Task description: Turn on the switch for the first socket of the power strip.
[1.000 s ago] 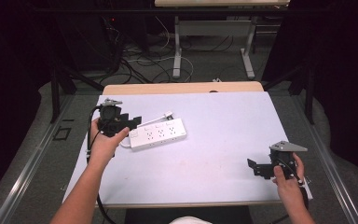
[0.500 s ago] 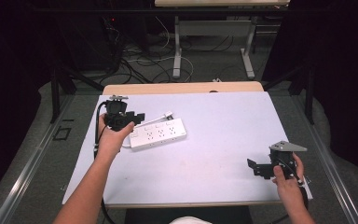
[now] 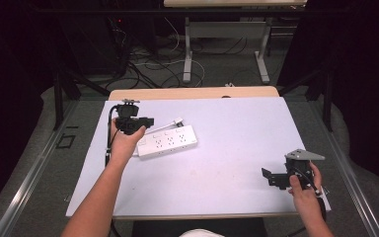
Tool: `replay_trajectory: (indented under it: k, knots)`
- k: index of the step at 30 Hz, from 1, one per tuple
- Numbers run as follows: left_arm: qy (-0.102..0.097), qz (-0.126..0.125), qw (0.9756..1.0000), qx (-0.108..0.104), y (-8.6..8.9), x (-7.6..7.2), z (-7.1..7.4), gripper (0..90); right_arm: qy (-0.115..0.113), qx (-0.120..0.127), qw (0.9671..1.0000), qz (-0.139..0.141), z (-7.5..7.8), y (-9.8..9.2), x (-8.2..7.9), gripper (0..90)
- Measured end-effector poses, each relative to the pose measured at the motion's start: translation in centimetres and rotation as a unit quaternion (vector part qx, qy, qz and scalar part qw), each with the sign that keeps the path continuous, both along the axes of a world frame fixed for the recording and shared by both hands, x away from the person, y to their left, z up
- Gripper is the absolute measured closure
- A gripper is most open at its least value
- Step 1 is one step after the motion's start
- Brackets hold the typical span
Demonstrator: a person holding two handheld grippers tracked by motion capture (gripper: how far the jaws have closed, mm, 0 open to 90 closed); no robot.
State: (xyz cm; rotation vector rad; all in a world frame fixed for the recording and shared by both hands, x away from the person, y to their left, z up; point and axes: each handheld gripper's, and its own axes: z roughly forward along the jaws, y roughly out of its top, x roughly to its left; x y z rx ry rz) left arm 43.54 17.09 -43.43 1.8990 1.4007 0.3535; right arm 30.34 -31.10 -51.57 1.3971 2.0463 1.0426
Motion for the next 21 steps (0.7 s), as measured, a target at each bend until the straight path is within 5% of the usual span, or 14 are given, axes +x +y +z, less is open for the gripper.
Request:
replay_trajectory:
  k: [21]
  knots:
    - [0.033, 0.02, 0.9992, 0.006, -1.0, 2.3, -2.0, 87.4, 0.005, 0.001, 1.0, 0.004, -0.2, 0.1, 0.1, 0.0]
